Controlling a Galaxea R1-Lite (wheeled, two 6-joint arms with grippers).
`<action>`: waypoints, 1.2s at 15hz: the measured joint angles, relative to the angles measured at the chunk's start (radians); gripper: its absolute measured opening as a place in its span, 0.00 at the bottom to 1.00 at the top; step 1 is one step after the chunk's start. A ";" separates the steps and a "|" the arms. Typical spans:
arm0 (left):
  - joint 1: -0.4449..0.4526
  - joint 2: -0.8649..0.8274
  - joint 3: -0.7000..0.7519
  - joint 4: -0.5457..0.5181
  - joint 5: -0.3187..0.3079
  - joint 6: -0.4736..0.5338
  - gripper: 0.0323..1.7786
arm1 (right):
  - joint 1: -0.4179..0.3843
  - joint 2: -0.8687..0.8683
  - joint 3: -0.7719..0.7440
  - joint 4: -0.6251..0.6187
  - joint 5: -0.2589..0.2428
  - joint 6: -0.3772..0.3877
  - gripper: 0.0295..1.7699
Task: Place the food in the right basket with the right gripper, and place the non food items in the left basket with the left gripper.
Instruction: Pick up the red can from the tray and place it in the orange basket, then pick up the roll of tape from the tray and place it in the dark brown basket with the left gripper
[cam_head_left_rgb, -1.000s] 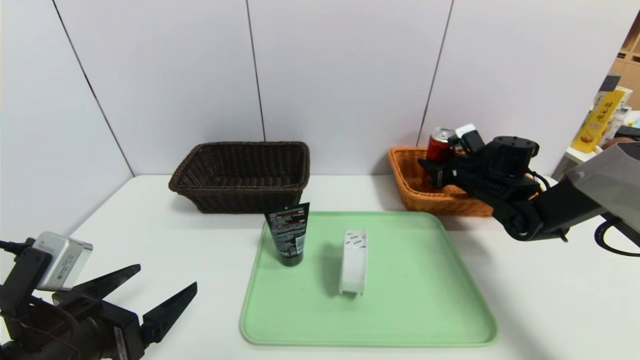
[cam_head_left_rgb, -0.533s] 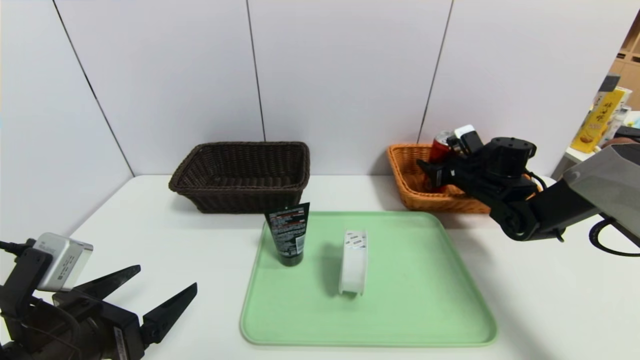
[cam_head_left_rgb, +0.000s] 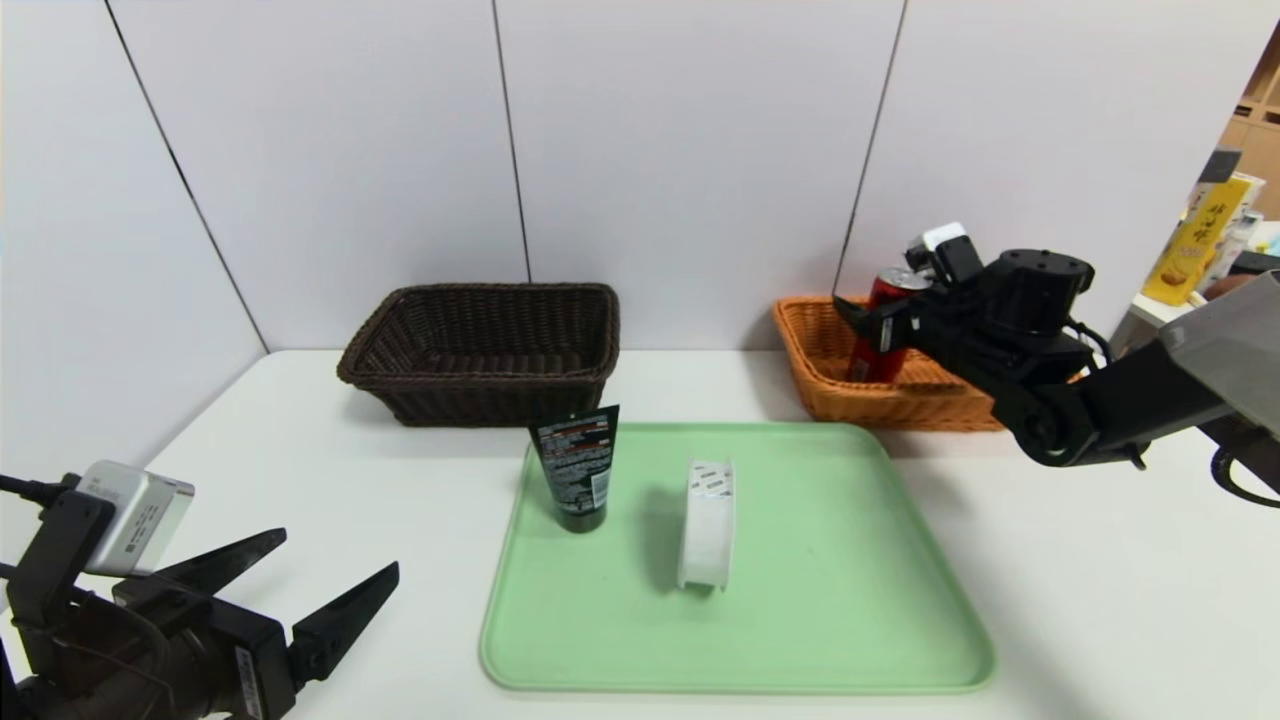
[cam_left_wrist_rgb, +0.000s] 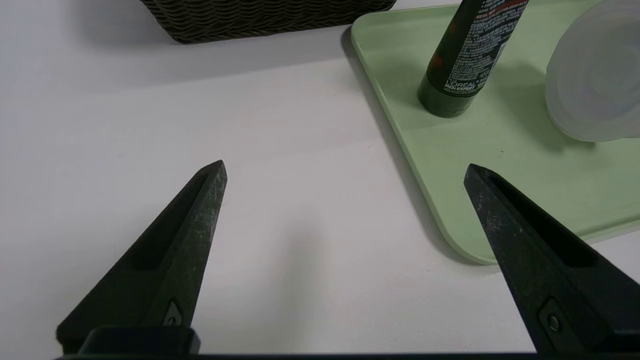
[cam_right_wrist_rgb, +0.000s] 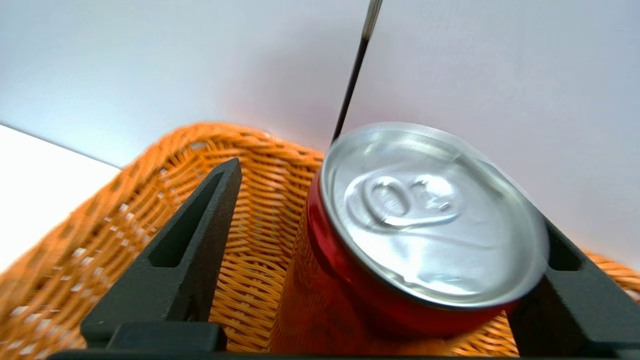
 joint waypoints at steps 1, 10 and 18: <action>0.000 -0.001 0.000 0.000 0.000 0.001 0.95 | 0.002 -0.032 0.018 0.006 0.001 0.000 0.88; 0.000 -0.024 0.010 0.004 0.001 0.013 0.95 | 0.003 -0.411 0.376 0.007 0.037 0.000 0.94; -0.001 -0.047 0.022 0.008 0.008 0.031 0.95 | 0.010 -0.803 0.809 0.015 0.039 0.040 0.96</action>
